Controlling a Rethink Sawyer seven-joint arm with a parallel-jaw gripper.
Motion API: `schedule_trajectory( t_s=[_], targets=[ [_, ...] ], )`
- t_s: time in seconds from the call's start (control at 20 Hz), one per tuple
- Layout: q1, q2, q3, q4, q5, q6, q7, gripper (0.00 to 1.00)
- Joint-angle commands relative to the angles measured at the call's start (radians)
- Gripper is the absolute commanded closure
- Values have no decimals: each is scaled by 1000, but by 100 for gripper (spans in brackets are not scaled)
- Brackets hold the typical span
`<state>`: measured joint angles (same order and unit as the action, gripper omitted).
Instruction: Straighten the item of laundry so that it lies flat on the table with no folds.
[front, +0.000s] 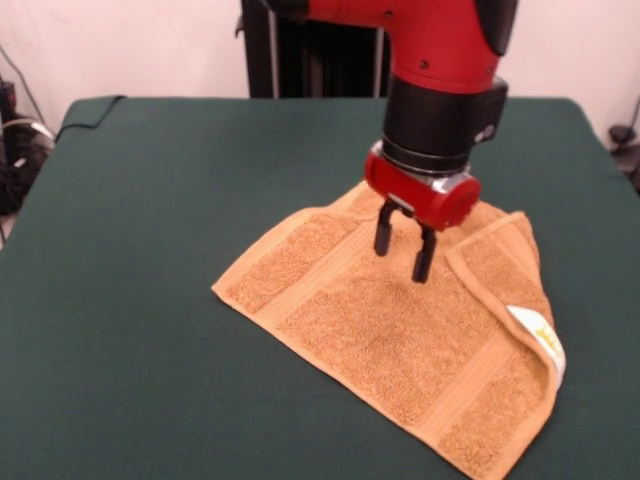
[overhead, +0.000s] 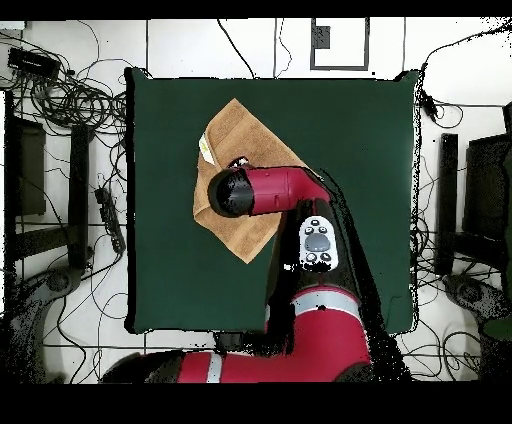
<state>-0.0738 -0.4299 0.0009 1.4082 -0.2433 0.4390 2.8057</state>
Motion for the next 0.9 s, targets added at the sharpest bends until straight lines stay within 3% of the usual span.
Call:
schedule_trajectory(
  t_s=[0.05, 0.3, 0.9],
  targets=[
    [72, 70, 52, 40, 50, 53, 73, 0],
    [106, 74, 31, 20, 74, 79, 105, 0],
    [100, 117, 23, -15, 74, 55, 60, 0]
  ],
)
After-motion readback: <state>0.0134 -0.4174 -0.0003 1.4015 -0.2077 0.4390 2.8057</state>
